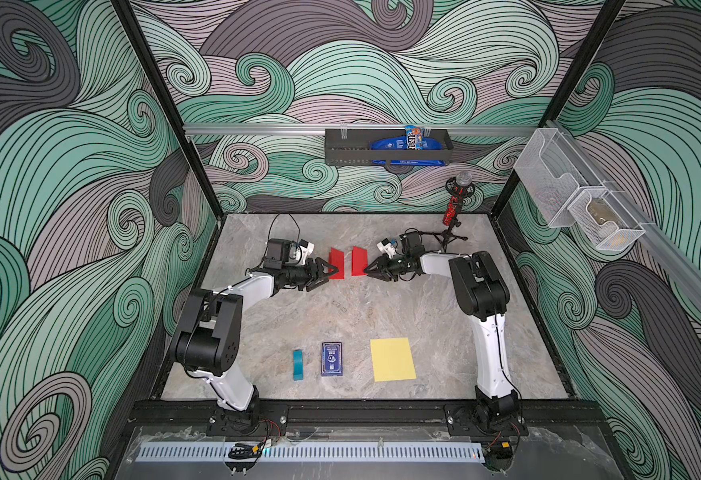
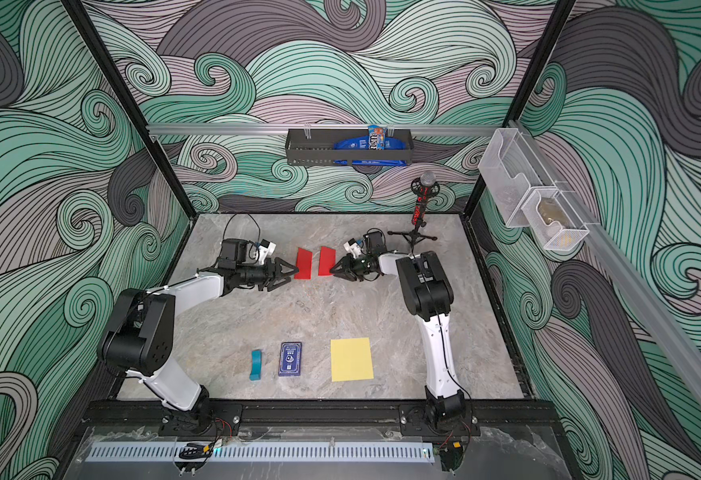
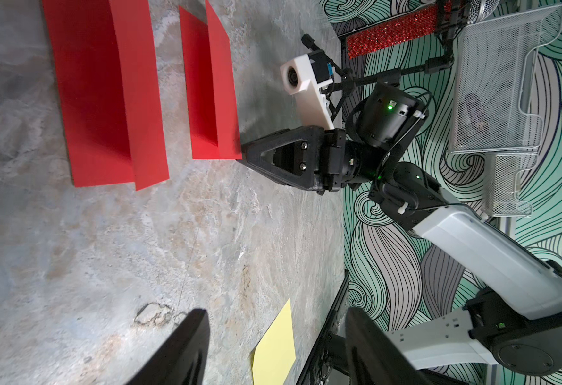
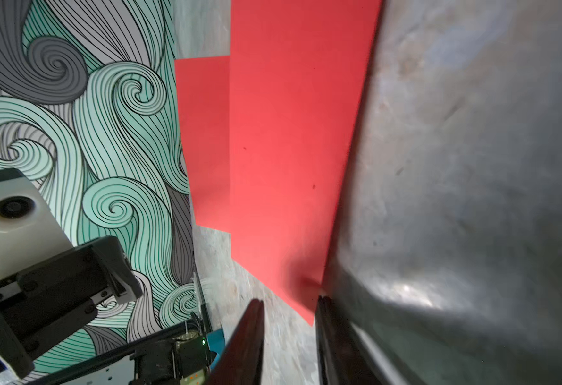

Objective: Fold the square paper along the opposite sides
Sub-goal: Place the paper at the center of the board.

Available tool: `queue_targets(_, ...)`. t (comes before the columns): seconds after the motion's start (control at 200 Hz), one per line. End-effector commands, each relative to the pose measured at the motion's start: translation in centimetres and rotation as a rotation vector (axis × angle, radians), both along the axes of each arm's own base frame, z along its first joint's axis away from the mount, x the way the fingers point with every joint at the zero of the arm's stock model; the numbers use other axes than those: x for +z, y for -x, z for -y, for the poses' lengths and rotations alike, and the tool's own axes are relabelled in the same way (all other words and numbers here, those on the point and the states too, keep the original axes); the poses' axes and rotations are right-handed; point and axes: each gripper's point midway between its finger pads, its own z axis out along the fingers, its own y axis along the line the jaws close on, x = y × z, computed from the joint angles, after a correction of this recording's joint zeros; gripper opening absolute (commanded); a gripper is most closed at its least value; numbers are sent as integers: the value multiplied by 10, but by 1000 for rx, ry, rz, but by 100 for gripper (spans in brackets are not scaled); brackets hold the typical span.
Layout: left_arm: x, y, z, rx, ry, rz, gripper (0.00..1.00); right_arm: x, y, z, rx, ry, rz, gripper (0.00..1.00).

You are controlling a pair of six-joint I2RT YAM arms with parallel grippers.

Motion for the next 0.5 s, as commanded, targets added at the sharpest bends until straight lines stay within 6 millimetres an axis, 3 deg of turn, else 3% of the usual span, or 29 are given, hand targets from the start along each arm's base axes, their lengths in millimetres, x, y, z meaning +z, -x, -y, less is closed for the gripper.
queue_targets(0.0,14,-1,0,-8,2,42,66,-17,9,22,-34,134,-56,35)
queue_targets(0.14,11,-1,-3,6,-23,38,65,8,16,33,-47,184,-8,40)
queue_targets(0.255,9,3,-4,16,-92,48,64,41,42,55,-94,305,107,44)
queue_targets(0.36,2,13,-2,19,-193,66,64,52,98,71,-113,532,246,45)
queue_targets(0.495,-5,34,9,1,-243,78,65,40,197,75,-79,677,328,42)
